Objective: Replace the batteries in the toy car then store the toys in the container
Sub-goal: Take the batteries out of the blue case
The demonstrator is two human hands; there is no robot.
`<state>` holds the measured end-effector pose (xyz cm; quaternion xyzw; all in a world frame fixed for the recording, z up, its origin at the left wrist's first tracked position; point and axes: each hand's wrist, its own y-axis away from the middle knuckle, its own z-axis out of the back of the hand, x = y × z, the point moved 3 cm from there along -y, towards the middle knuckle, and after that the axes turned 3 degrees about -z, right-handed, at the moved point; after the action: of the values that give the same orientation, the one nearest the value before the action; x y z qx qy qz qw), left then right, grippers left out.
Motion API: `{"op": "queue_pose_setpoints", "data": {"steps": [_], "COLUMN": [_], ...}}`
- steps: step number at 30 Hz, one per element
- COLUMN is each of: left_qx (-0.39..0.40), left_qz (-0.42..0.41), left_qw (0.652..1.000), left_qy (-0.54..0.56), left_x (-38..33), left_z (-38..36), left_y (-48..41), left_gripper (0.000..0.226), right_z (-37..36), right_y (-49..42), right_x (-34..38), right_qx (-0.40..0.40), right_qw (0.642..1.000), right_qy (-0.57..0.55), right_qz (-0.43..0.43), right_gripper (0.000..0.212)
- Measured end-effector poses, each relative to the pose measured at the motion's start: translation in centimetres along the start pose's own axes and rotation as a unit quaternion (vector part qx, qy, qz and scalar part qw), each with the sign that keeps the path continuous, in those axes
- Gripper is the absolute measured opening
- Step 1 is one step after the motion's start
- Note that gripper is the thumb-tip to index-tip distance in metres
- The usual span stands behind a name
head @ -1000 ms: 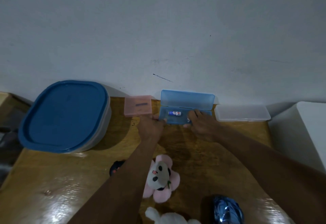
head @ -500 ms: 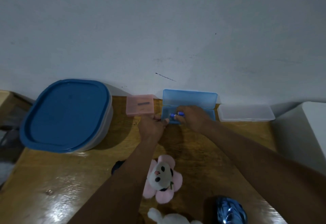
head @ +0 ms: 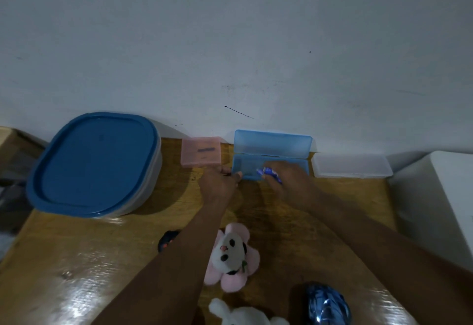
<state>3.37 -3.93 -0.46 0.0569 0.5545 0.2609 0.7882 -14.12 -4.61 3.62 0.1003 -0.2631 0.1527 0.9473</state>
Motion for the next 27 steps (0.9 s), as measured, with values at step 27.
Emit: {"op": "queue_pose_setpoints", "data": {"steps": [27], "left_qx": [0.014], "left_qz": [-0.013], "left_qw": [0.999], "left_qy": [-0.031], "left_x": [0.1], "left_z": [0.1], "left_y": [-0.5], "left_gripper": [0.020], "right_z": [-5.2], "right_y": [3.9], "right_x": [-2.1], "right_qx": [-0.057], "right_qw": [0.966], "right_qy": [0.246], "right_qz": [0.055], "right_gripper": [0.053]}}
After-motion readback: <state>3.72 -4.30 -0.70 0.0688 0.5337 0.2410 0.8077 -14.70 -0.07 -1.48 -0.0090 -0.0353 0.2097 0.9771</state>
